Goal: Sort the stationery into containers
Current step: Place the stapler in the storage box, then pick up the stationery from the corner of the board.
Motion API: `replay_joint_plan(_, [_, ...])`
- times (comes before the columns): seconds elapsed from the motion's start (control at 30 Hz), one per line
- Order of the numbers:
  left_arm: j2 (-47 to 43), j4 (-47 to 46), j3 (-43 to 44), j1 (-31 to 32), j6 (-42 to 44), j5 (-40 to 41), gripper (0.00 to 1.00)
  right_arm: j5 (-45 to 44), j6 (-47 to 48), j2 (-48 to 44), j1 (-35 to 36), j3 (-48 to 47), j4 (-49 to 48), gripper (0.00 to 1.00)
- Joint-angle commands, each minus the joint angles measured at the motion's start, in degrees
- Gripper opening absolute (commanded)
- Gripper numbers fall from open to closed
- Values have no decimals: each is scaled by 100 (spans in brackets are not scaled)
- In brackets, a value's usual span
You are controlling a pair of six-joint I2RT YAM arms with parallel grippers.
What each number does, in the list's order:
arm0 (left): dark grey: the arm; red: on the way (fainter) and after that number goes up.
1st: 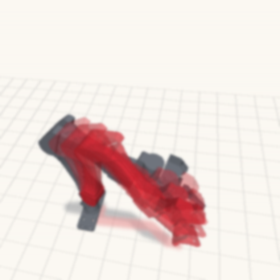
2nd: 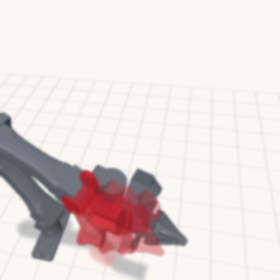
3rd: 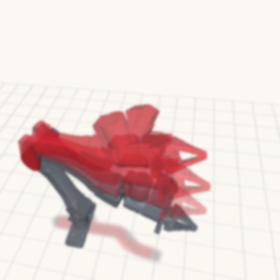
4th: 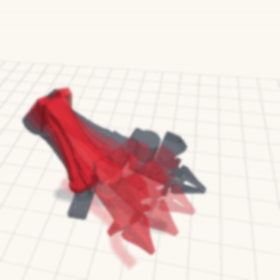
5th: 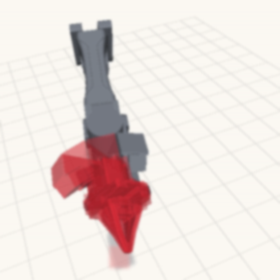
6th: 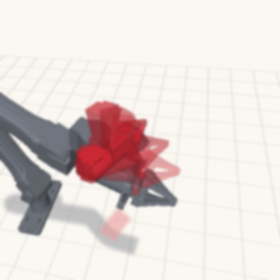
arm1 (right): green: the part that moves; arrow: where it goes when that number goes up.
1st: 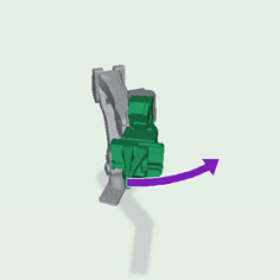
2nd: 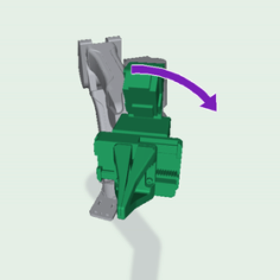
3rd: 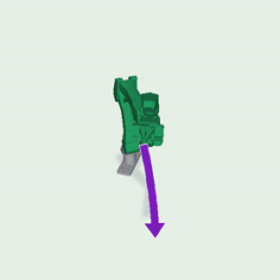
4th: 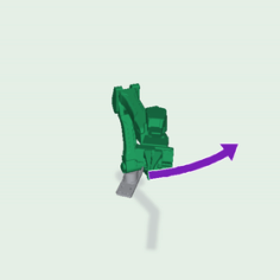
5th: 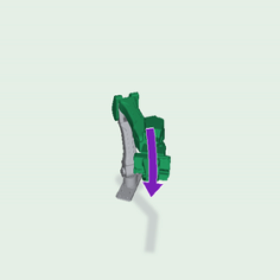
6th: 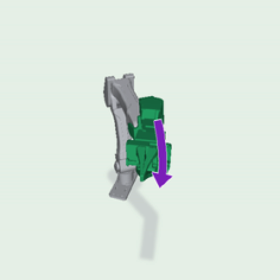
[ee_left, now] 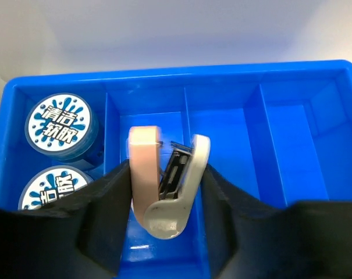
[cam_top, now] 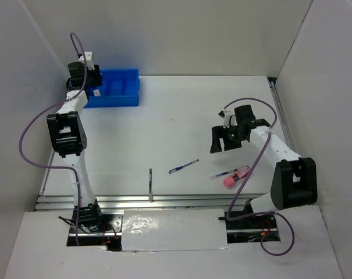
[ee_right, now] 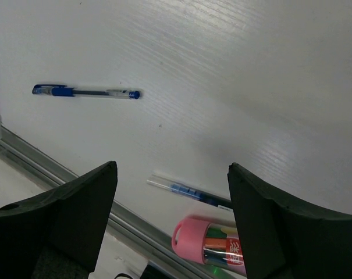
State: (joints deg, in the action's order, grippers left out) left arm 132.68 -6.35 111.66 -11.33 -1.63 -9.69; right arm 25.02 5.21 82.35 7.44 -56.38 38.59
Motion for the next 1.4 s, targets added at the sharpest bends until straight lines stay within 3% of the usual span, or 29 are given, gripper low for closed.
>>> replay_joint_plan(0.0, [126,-314,225,-62,-65,152,61,-67,85,-87,-59,-268,105,83])
replay_joint_plan(0.03, [118,-297,242,-62,-83,152,72,-145,94,-105,-59,-268,122,85])
replay_joint_plan(0.13, [100,-174,365,-88,-101,108,85,-242,164,-254,-85,-321,193,88])
replay_joint_plan(0.23, [-5,-60,506,-106,-145,29,90,-260,348,-421,-155,-417,377,88])
replay_joint_plan(0.4, [-663,-69,174,-176,-259,-435,88,-330,1191,-772,-261,-593,1148,87])
replay_joint_plan(0.53, [-1698,465,-398,-176,92,-1785,85,-515,2254,-1176,-401,-480,1914,86])
replay_joint_plan(0.63, [-2438,1194,-986,-150,934,-2674,85,-743,3368,-1632,-577,-269,2450,85])
replay_joint_plan(0.77, [-3291,1917,-2153,-53,1524,-3283,85,-1173,4206,-2011,-700,100,2698,80])
replay_joint_plan(0.93, [-4407,2401,-3386,245,2244,-3434,85,-1464,5434,-2582,-894,618,2680,79])
replay_joint_plan(1.07, [-4865,2594,-4028,578,2360,-3276,84,-1079,6552,-2855,-876,821,2584,86])
replay_joint_plan(1.37, [-5111,2991,-3932,949,2395,-2907,83,-1288,7941,-2478,-200,1576,1837,88])
